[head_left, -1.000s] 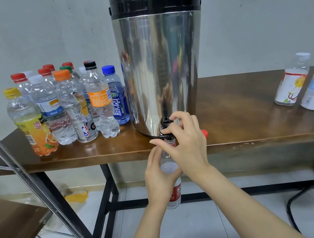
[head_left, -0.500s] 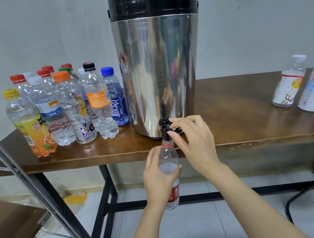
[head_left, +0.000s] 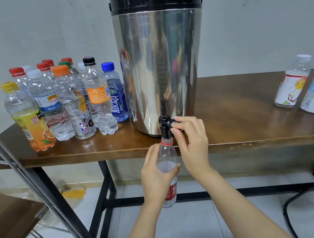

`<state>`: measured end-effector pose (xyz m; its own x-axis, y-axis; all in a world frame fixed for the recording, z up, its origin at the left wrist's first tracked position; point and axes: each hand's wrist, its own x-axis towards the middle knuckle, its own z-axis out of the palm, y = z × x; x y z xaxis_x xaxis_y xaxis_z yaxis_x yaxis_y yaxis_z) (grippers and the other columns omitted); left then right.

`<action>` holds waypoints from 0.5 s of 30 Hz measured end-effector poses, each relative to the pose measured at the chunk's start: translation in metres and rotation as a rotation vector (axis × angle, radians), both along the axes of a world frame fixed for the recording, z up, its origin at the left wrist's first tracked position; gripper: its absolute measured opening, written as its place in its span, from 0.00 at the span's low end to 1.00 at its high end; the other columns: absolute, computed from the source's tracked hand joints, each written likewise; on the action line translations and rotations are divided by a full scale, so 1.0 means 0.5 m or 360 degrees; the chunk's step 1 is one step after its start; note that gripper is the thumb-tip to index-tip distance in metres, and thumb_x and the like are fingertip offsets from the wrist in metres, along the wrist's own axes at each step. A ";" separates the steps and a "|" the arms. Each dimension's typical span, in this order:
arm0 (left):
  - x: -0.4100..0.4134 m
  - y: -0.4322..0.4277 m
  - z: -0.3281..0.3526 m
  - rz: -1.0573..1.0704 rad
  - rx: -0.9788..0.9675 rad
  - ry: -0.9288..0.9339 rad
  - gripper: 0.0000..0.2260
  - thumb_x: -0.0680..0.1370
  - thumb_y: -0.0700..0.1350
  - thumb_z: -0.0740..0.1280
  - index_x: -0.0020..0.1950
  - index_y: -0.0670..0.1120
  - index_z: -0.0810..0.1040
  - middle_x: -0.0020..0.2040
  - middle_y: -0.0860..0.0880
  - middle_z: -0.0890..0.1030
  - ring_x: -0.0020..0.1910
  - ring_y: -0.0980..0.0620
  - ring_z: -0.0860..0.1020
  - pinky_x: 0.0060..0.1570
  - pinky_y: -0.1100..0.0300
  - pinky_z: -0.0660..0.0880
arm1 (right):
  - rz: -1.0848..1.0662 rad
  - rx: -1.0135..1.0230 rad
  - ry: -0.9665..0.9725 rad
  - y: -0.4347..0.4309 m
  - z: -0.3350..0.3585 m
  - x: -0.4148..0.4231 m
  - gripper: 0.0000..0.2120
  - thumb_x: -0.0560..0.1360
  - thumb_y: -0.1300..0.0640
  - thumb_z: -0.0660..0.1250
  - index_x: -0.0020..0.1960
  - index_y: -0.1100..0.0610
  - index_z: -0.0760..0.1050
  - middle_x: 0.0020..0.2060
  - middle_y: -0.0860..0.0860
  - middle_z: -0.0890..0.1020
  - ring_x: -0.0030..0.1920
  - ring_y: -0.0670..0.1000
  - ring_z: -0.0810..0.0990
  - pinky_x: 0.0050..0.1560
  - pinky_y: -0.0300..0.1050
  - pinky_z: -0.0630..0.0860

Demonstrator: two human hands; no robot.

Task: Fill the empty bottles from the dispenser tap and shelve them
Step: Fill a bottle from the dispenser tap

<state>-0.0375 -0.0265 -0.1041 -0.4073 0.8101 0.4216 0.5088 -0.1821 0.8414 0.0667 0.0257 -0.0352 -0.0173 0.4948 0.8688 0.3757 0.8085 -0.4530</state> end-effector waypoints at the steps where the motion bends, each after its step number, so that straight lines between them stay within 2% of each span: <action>1: 0.001 -0.001 0.002 -0.0008 0.0010 -0.0003 0.34 0.67 0.49 0.79 0.71 0.57 0.71 0.68 0.62 0.73 0.67 0.62 0.71 0.66 0.62 0.71 | 0.0012 -0.0020 0.0009 -0.001 0.001 -0.001 0.12 0.80 0.54 0.62 0.50 0.60 0.81 0.52 0.52 0.81 0.54 0.48 0.75 0.57 0.34 0.69; 5: 0.002 -0.004 0.007 -0.0040 0.0046 -0.0003 0.32 0.67 0.48 0.79 0.68 0.59 0.71 0.66 0.63 0.74 0.65 0.65 0.71 0.63 0.67 0.70 | 0.0036 -0.0064 0.0049 -0.002 0.000 -0.003 0.10 0.79 0.55 0.63 0.50 0.60 0.80 0.52 0.52 0.81 0.54 0.47 0.75 0.58 0.32 0.68; 9: 0.001 -0.005 0.007 -0.0056 0.0064 -0.0009 0.32 0.67 0.48 0.79 0.68 0.59 0.72 0.65 0.64 0.74 0.65 0.64 0.72 0.62 0.66 0.71 | 0.0024 -0.0065 0.0038 -0.003 0.001 -0.002 0.11 0.79 0.54 0.63 0.50 0.60 0.81 0.52 0.51 0.81 0.54 0.47 0.75 0.57 0.31 0.67; 15: 0.002 -0.006 0.009 -0.0058 0.0056 -0.0010 0.32 0.67 0.47 0.79 0.65 0.64 0.70 0.64 0.65 0.74 0.64 0.67 0.72 0.60 0.72 0.68 | 0.0040 -0.0083 0.0050 -0.001 -0.002 -0.003 0.11 0.79 0.54 0.63 0.50 0.59 0.80 0.52 0.50 0.80 0.54 0.45 0.74 0.55 0.33 0.70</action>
